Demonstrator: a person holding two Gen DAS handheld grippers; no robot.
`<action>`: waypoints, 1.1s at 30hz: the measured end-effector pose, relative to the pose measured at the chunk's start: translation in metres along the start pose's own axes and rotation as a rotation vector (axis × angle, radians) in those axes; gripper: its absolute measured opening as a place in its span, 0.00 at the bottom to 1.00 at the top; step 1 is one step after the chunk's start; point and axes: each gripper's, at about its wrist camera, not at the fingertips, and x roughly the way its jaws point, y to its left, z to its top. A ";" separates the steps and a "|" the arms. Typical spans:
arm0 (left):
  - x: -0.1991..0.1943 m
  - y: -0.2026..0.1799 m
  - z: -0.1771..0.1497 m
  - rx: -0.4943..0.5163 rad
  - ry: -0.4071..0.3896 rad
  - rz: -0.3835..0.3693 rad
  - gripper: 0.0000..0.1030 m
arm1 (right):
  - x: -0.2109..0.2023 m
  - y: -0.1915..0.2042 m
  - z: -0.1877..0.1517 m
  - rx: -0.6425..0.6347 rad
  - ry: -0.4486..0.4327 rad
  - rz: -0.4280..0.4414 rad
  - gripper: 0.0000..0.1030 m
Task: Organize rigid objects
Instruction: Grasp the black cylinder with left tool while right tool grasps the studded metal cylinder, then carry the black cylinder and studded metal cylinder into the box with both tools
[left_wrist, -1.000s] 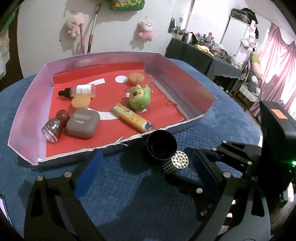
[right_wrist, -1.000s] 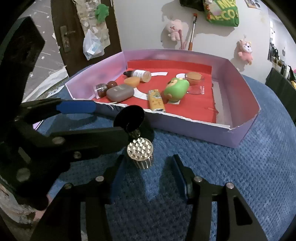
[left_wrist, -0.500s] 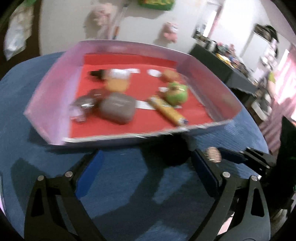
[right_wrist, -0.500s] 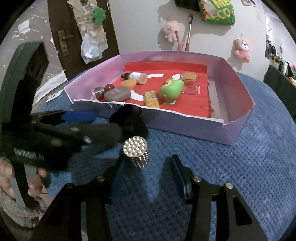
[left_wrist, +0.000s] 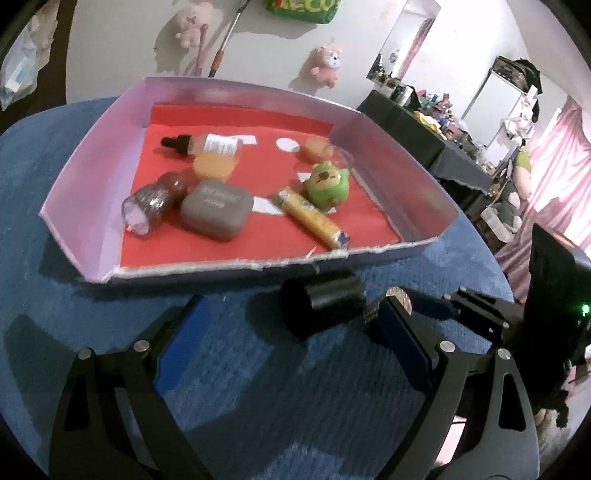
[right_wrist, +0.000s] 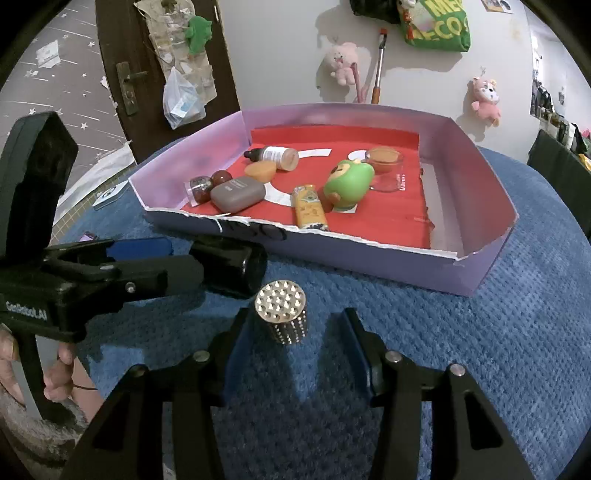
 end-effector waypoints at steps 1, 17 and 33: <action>0.004 0.002 0.003 -0.015 0.008 -0.014 0.90 | 0.000 0.000 0.000 0.000 0.000 0.002 0.46; 0.027 -0.009 0.005 -0.049 0.036 -0.068 0.52 | 0.006 0.004 0.000 -0.016 -0.011 0.032 0.28; -0.002 -0.002 -0.001 -0.027 -0.010 -0.068 0.52 | -0.014 0.009 0.005 -0.009 -0.056 0.051 0.27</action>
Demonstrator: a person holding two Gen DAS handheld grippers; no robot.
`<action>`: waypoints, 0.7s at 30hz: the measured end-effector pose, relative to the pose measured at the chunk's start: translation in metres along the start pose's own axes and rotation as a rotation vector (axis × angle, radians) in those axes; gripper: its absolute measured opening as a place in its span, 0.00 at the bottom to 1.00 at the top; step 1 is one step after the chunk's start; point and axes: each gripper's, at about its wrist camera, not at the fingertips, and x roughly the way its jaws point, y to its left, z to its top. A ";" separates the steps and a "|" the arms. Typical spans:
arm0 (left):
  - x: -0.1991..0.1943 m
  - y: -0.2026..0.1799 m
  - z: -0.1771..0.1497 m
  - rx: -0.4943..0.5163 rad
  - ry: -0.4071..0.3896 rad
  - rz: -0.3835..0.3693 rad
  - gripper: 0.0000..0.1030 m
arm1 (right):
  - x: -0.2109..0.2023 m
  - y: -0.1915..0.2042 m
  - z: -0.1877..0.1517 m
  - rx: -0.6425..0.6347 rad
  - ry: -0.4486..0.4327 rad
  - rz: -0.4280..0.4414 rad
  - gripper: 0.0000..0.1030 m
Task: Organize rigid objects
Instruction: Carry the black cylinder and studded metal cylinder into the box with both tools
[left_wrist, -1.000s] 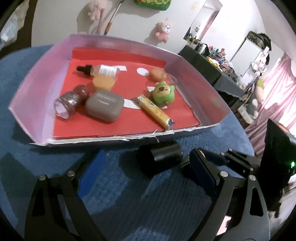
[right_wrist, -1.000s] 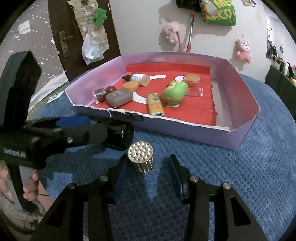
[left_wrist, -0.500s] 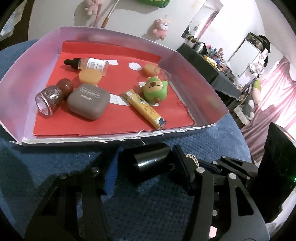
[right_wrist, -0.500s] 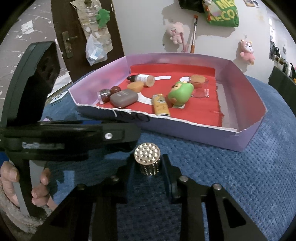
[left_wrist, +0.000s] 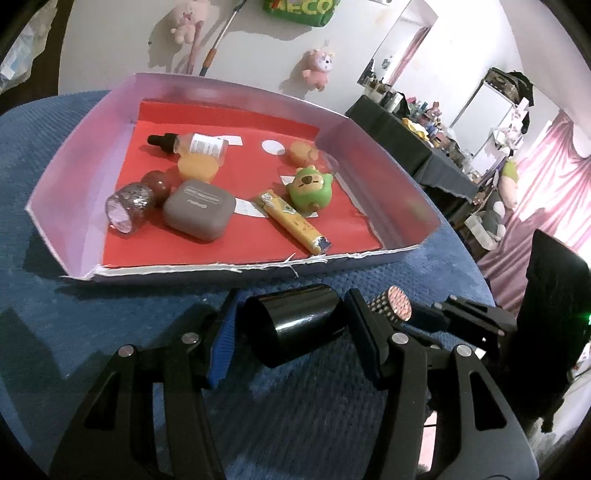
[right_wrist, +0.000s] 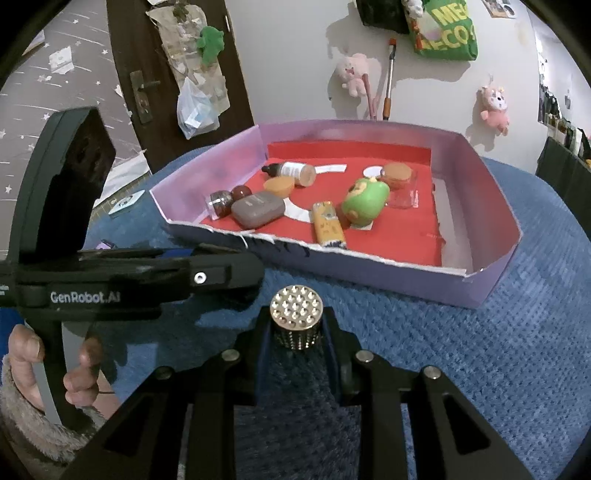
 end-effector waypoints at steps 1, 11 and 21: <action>-0.002 0.001 0.000 0.000 -0.003 0.000 0.52 | -0.002 0.001 0.001 0.001 -0.006 0.002 0.27; -0.022 -0.003 0.004 0.007 -0.042 -0.020 0.52 | -0.020 0.010 0.013 -0.010 -0.053 0.007 0.27; -0.027 -0.007 0.011 0.020 -0.064 -0.027 0.52 | -0.028 0.012 0.021 -0.013 -0.077 0.014 0.27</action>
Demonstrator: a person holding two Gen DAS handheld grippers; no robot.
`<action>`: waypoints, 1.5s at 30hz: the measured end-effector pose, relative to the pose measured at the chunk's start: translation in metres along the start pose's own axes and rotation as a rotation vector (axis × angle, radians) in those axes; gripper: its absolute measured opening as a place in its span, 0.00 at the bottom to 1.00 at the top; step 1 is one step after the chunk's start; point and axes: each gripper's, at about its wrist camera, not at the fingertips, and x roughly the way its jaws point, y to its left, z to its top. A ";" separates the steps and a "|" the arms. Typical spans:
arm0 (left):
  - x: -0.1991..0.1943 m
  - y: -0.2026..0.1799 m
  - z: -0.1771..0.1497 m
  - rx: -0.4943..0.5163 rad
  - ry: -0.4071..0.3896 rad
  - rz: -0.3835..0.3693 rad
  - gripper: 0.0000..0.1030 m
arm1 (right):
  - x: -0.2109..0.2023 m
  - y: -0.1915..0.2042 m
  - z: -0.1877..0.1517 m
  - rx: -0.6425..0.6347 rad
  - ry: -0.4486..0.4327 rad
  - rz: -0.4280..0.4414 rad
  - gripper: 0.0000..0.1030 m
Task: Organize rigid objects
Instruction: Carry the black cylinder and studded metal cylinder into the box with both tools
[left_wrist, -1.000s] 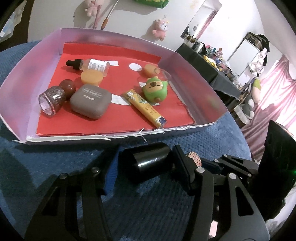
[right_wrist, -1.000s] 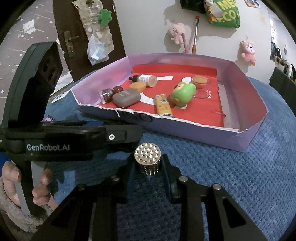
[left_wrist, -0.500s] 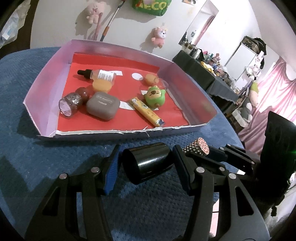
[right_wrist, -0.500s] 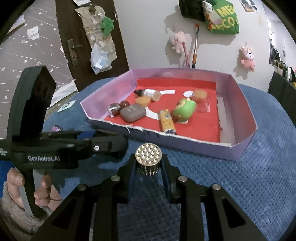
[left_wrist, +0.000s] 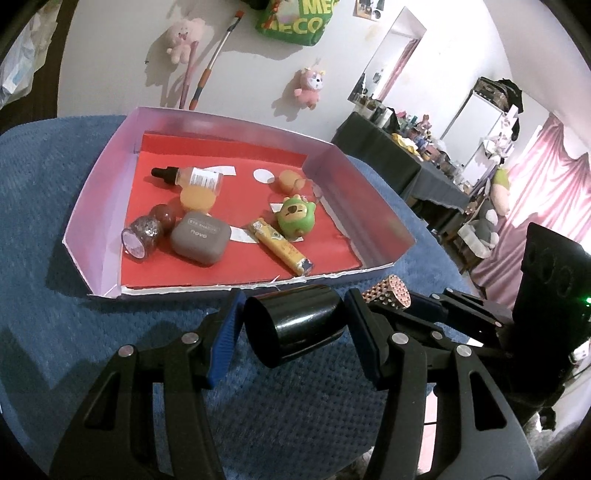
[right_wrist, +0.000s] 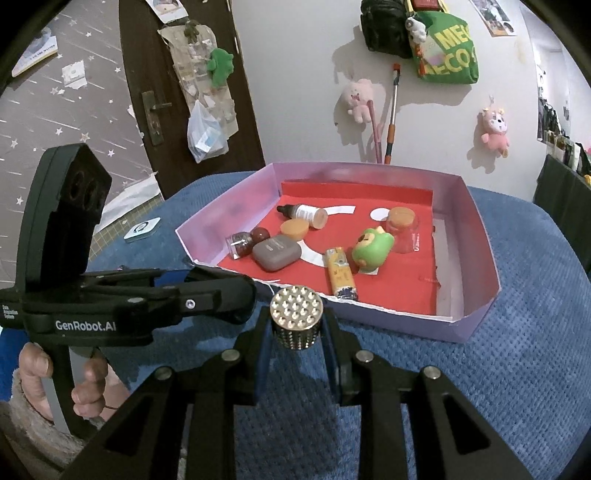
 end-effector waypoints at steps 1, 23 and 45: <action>0.000 0.000 0.001 0.001 -0.001 -0.001 0.52 | 0.000 0.000 0.000 0.002 -0.001 0.001 0.27; 0.005 -0.005 0.033 0.064 -0.025 0.014 0.52 | -0.001 -0.013 0.025 0.015 -0.031 0.003 0.27; 0.058 0.026 0.038 0.028 0.140 -0.001 0.52 | 0.049 -0.055 0.041 0.054 0.102 -0.039 0.27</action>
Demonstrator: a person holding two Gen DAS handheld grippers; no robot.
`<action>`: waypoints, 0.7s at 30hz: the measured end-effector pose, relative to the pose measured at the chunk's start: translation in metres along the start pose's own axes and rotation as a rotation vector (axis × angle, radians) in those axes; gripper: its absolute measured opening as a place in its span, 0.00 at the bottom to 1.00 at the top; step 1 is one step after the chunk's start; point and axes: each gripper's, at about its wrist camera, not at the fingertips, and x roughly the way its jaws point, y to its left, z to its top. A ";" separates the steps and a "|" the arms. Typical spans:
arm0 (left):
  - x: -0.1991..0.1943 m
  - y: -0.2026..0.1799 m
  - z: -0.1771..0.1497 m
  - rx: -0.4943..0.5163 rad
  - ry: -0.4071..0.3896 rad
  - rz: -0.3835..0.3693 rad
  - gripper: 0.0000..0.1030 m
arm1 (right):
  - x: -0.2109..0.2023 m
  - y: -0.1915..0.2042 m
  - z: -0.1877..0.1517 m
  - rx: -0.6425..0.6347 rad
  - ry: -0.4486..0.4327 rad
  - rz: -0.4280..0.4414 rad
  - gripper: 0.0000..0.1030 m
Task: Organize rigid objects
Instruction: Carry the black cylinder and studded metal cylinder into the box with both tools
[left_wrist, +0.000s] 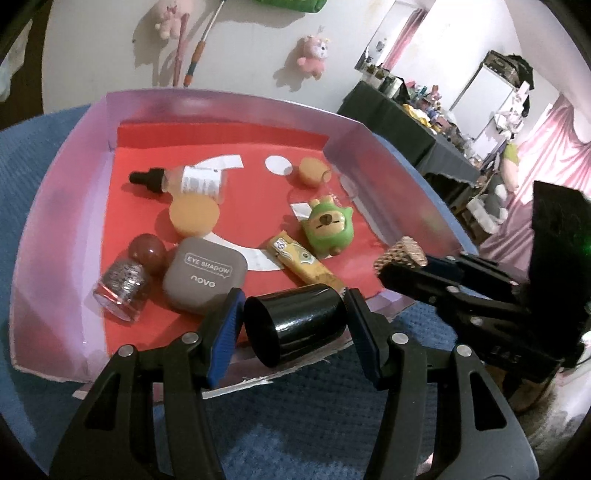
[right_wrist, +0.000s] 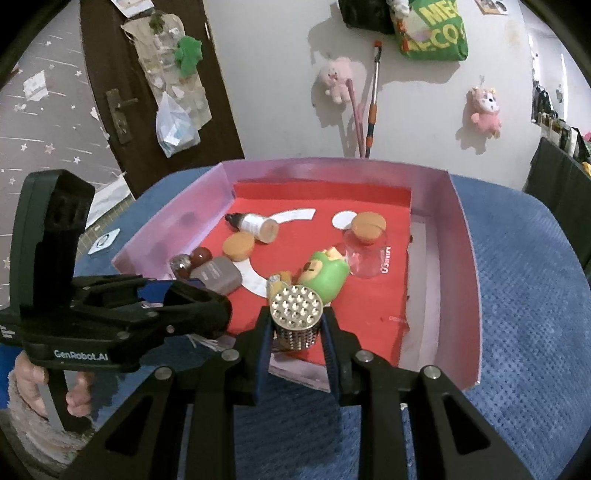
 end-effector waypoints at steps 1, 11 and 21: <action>0.000 0.000 0.000 -0.003 0.000 -0.004 0.52 | 0.003 -0.001 -0.001 0.002 0.008 -0.002 0.27; 0.001 0.006 0.005 -0.029 0.022 -0.051 0.52 | 0.019 -0.012 0.001 0.031 0.060 -0.010 0.27; 0.004 0.017 0.013 -0.066 0.065 -0.129 0.52 | 0.026 -0.014 0.001 0.039 0.095 -0.007 0.27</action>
